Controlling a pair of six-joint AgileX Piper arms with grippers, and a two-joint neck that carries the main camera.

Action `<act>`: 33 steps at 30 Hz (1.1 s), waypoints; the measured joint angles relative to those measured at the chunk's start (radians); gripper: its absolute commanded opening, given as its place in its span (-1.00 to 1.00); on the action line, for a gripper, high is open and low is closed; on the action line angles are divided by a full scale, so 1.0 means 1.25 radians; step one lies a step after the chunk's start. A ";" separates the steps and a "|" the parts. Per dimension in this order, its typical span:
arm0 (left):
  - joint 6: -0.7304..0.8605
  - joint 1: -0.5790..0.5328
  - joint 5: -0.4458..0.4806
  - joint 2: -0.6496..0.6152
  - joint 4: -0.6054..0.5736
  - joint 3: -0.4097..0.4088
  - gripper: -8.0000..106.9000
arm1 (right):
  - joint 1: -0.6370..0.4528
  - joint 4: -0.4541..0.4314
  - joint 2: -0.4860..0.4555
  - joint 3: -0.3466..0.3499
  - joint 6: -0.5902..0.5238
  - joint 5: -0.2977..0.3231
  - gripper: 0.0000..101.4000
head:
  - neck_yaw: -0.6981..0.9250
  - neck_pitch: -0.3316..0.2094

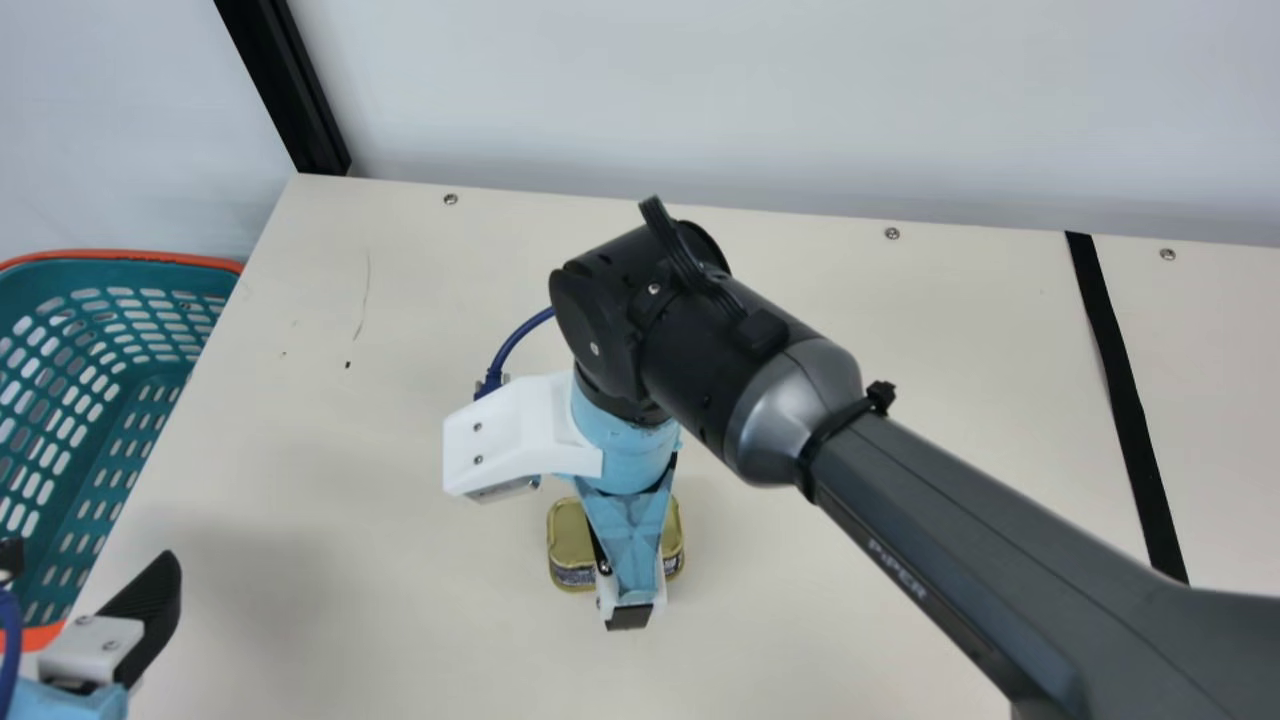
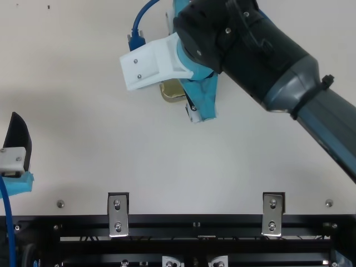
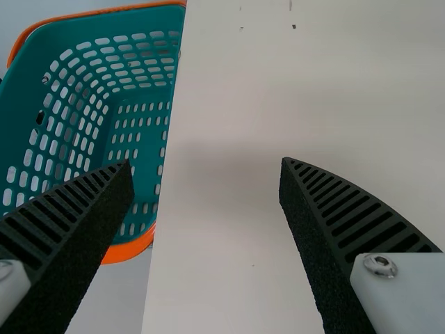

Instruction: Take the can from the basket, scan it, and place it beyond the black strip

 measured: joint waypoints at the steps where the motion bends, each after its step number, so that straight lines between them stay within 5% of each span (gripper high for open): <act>1: 0.000 0.000 0.000 0.000 0.000 0.000 0.71 | -0.002 0.004 0.002 0.000 0.000 0.000 1.00 | 0.000 0.000; 7: 0.000 0.000 0.000 0.000 0.000 0.000 0.71 | -0.013 0.007 0.012 0.003 0.003 0.000 1.00 | 0.000 0.000; 8: 0.000 0.000 0.000 0.000 0.000 0.000 0.71 | -0.013 0.007 0.013 0.004 0.005 0.000 -0.40 | 0.000 0.000; 9: 0.000 0.000 0.000 0.000 0.000 0.000 0.71 | -0.015 0.007 0.015 0.004 0.005 0.000 -1.00 | 0.000 0.000; 19: 0.000 0.000 0.000 0.000 0.000 0.000 0.71 | -0.043 0.028 -0.002 -0.004 0.012 0.003 -1.00 | 0.000 0.000; 28: 0.000 0.000 0.000 0.000 0.000 0.000 0.71 | -0.130 0.174 -0.064 -0.069 0.011 -0.003 -1.00 | 0.000 0.000; 33: 0.000 0.000 0.000 0.000 0.000 0.000 0.71 | -0.199 0.313 -0.107 -0.023 -0.033 -0.082 -1.00 | 0.000 0.000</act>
